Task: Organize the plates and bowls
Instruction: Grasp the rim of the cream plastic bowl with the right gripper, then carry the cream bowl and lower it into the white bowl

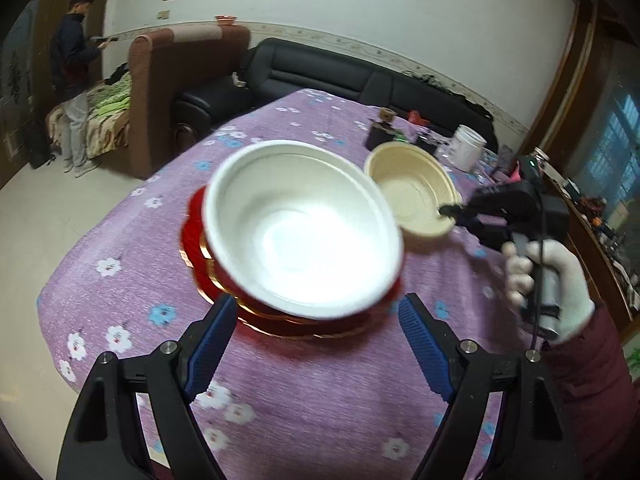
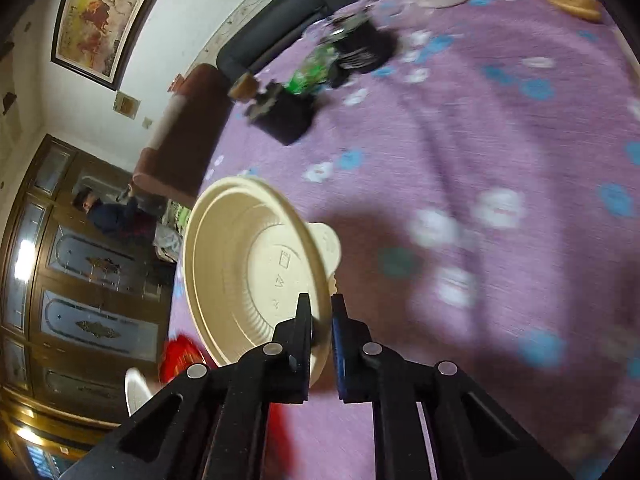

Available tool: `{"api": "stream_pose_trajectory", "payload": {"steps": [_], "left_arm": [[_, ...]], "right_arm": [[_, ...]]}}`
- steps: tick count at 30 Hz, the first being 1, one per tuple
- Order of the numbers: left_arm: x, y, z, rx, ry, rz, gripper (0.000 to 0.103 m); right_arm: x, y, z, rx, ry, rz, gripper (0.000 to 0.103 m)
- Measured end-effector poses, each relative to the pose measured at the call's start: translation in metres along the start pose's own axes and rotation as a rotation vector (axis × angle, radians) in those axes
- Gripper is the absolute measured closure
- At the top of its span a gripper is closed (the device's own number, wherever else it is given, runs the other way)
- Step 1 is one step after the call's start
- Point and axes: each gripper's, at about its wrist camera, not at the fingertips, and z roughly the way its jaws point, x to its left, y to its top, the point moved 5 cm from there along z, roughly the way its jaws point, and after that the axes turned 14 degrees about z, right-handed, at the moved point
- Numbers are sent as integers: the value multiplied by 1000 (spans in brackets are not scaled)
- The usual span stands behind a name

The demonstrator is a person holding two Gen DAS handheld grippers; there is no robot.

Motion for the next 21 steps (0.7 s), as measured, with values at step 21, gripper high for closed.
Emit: {"api": "stream_pose_trajectory", "payload": {"steps": [21], "left_arm": [[-166, 19, 49, 154, -182, 305, 19]], "right_arm": [[-146, -53, -172, -102, -71, -117, 69]]}}
